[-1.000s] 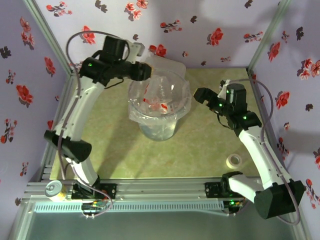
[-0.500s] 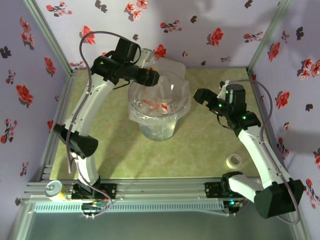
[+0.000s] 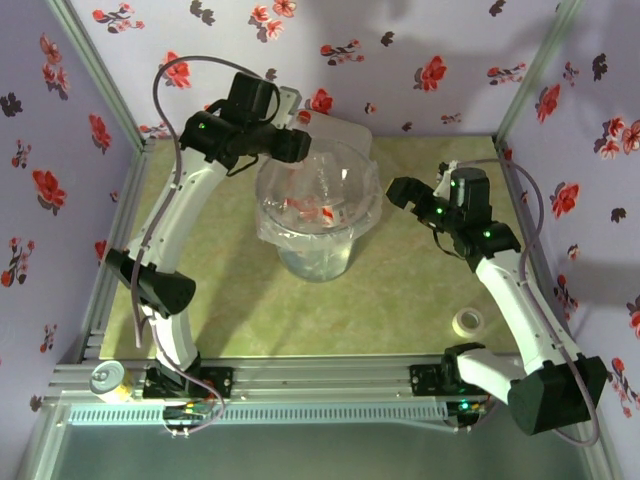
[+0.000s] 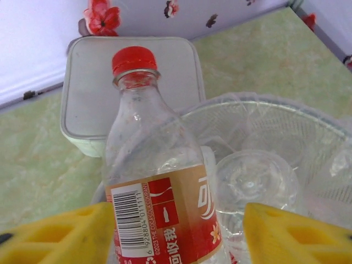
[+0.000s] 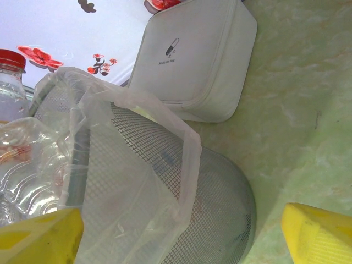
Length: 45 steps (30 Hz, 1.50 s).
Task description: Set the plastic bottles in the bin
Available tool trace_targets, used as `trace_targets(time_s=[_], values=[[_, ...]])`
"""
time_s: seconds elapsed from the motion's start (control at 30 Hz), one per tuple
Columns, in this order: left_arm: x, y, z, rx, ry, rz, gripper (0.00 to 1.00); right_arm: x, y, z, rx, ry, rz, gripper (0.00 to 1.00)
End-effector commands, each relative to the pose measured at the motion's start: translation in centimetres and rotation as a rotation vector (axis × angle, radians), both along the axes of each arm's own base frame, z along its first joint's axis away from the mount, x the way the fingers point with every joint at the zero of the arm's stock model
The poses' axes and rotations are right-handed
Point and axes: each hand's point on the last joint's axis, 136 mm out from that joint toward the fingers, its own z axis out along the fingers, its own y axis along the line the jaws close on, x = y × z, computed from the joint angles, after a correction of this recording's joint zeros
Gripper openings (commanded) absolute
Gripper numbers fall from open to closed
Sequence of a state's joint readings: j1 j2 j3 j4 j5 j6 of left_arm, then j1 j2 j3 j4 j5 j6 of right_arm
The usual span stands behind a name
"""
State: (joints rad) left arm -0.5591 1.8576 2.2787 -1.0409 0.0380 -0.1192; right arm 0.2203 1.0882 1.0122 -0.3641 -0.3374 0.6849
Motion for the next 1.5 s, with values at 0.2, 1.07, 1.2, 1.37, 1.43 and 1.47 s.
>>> trace_targets(time_s=[0.2,1.07,1.2,1.37,1.43,1.47], values=[[-1.7,-0.6,-3.3,0.045,0.060,-0.008,0.38,-0.1,-0.3,-0.1,-0.011,-0.010,0.000,0.94],[-3.5,1.8,2.3,-0.030,-0.106,0.069,0.53,-2.1,4.9,9.4,-0.058,-0.230,0.172,0.74],[-3.5,2.7,2.0,-0.044,-0.107,0.099,0.54,-3.4,7.3,9.6,-0.172,-0.264,0.245,0.52],[-3.5,2.2,0.1,-0.058,-0.064,0.098,0.54,-2.3,10.3,8.1,-0.182,-0.230,0.299,0.50],[-3.5,2.3,-0.4,-0.061,-0.056,0.104,0.54,-1.6,11.4,7.3,-0.172,-0.213,0.317,0.50],[-3.5,2.4,-0.6,-0.064,-0.054,0.108,0.54,-1.4,11.7,7.1,-0.166,-0.208,0.322,0.50]])
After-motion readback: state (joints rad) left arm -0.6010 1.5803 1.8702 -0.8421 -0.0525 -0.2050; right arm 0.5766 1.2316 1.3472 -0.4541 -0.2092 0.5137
